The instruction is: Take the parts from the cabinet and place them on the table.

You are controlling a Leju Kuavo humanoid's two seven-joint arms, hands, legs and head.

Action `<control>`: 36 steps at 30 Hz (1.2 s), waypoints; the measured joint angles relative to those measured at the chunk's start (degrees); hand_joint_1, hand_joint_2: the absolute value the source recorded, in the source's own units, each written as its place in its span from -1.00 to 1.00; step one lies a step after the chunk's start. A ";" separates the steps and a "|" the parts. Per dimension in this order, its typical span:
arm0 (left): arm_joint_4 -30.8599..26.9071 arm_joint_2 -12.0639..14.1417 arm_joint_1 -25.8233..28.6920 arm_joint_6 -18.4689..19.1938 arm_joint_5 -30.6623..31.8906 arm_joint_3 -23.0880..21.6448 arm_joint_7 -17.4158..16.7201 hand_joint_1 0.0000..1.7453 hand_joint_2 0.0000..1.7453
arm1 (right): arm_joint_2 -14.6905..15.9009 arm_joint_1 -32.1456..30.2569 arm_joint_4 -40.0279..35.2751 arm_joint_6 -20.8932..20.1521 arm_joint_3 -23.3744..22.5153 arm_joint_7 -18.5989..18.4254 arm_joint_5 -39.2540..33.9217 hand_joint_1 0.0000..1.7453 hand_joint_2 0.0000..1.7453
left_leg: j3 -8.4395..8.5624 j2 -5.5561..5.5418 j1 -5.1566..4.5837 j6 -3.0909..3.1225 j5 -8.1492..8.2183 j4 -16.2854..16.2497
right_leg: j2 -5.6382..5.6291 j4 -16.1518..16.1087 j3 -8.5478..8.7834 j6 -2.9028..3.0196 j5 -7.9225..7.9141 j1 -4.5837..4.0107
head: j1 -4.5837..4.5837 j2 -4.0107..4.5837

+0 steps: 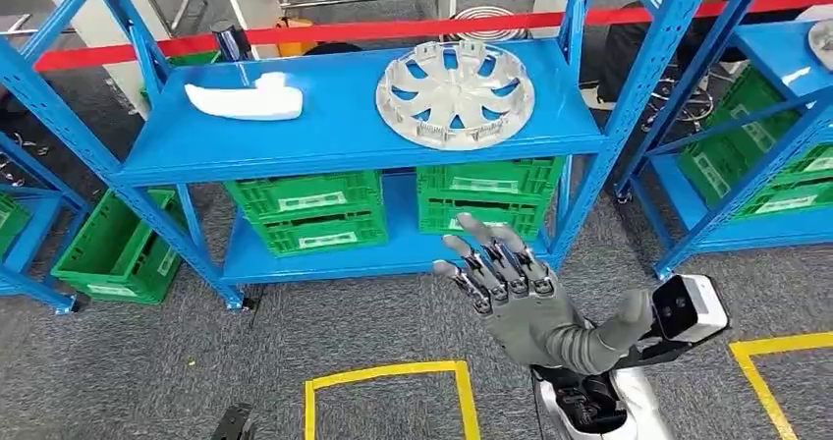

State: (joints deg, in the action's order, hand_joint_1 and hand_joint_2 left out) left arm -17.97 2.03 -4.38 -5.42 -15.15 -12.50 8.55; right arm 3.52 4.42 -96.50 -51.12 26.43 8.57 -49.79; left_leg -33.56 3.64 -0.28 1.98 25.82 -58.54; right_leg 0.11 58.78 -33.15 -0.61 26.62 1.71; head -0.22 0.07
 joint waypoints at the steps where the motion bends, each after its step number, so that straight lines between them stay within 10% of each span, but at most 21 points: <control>1: -0.02 -0.11 -0.21 0.02 0.02 0.02 0.02 -1.00 -1.00 | 0.00 0.03 -0.02 -0.04 -0.04 0.07 0.11 -1.00 -1.00 | -0.24 -0.28 -0.27 0.03 0.06 0.12 | 0.10 -0.08 -0.08 -0.19 0.08 -0.43 | -0.04 0.00; 6: -0.09 -0.18 -0.13 -0.02 0.07 0.37 0.13 -1.00 -1.00 | -0.07 -0.04 -0.37 -0.13 -0.11 0.22 0.13 -1.00 -1.00 | 1.17 -2.03 -0.10 0.95 -1.39 2.83 | 0.86 0.90 -0.31 -1.12 1.08 -0.45 | 0.13 0.00; 10: -0.07 -0.44 -0.02 0.33 0.11 0.79 0.22 -1.00 -1.00 | 0.33 -0.16 -0.20 0.48 0.07 0.13 -0.20 -1.00 -1.00 | 0.91 -2.89 -0.39 1.34 -1.59 2.85 | 0.36 16.75 -8.13 -0.17 7.39 -0.50 | 0.18 0.00; 12: -0.07 -0.59 0.16 0.44 0.26 0.94 0.35 -1.00 -1.00 | 0.66 -0.17 -0.15 0.94 0.07 0.02 -0.22 -1.00 -1.00 | 0.93 -3.26 -0.51 1.27 -1.53 2.73 | 0.35 13.91 -7.02 -1.09 5.46 -0.50 | 0.18 0.00; 14: -0.07 -0.74 0.17 0.52 0.35 1.22 0.59 -1.00 -1.00 | 0.79 -0.13 -0.15 0.98 0.15 -0.02 -0.24 -1.00 -1.00 | 0.92 -3.63 -0.51 0.97 -1.19 2.16 | 0.37 2.84 -1.59 -2.00 1.12 -0.49 | 0.18 0.00; 15: -0.07 -0.83 0.19 0.70 0.35 1.40 0.77 -1.00 -1.00 | 0.87 -0.08 -0.15 1.01 0.20 -0.04 -0.24 -1.00 -1.00 | 0.69 -3.73 -0.54 0.62 -0.89 1.64 | 0.40 -0.78 -0.12 -1.51 0.37 -0.51 | 0.22 0.00; 21: -0.07 -0.99 0.48 1.16 0.59 2.14 0.98 -1.00 -1.00 | 0.94 0.00 -0.17 1.77 0.42 -0.53 -0.61 -1.00 -1.00 | -0.39 -3.72 -0.52 -0.82 0.87 -0.43 | 0.10 -1.05 0.57 0.26 -0.13 -0.05 | 0.00 0.00; 24: -0.05 -0.85 0.55 1.09 0.85 2.56 1.01 -1.00 -1.00 | 0.87 -0.05 -0.17 1.90 0.50 -0.79 -0.72 -1.00 -1.00 | -6.64 -3.70 0.47 -2.26 6.51 -13.12 | 0.03 -1.03 0.61 0.73 0.12 -0.14 | -0.26 0.00; 26: -0.02 -0.94 0.71 1.09 1.07 2.73 1.01 -1.00 -1.00 | 0.92 -0.08 -0.15 1.90 0.52 -0.81 -0.72 -1.00 -1.00 | -9.56 -3.69 0.81 -2.47 6.64 -17.55 | -0.10 -1.03 0.75 0.78 0.46 -0.20 | -0.28 0.00; 30: 0.00 -0.79 0.79 1.09 1.29 2.80 1.01 -1.00 -1.00 | 1.03 -0.28 -0.17 1.79 0.55 -0.81 -0.76 -1.00 -1.00 | -1.57 -3.67 0.43 -0.76 -2.31 -0.32 | -0.23 -1.29 2.10 0.54 1.34 -0.11 | -0.24 0.00; 34: 0.04 -0.39 1.03 1.07 1.38 2.84 1.09 -1.00 -1.00 | 1.27 -0.82 -0.17 1.66 0.66 -0.87 -0.79 -1.00 -1.00 | 0.36 -3.35 -0.77 0.60 0.01 2.87 | -0.07 -0.48 2.82 -1.80 -0.03 -0.14 | -0.20 0.00; 36: 0.04 -0.46 1.31 1.14 1.44 2.84 1.09 -1.00 -1.00 | 1.42 -0.79 -0.22 1.46 0.77 -0.98 -0.85 -1.00 -1.00 | 3.73 -3.81 -0.28 1.68 0.11 4.12 | 0.03 0.48 2.98 -1.91 1.00 -0.14 | -0.02 0.00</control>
State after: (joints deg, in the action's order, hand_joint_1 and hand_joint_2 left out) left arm -17.92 1.57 -3.07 -4.28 -13.70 -9.66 9.64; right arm 4.94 3.63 -96.72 -49.66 27.19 7.58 -50.64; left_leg -29.83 -0.17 -0.56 3.65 25.92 -54.42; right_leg 0.14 59.27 -30.18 -2.52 27.62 1.57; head -0.24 0.07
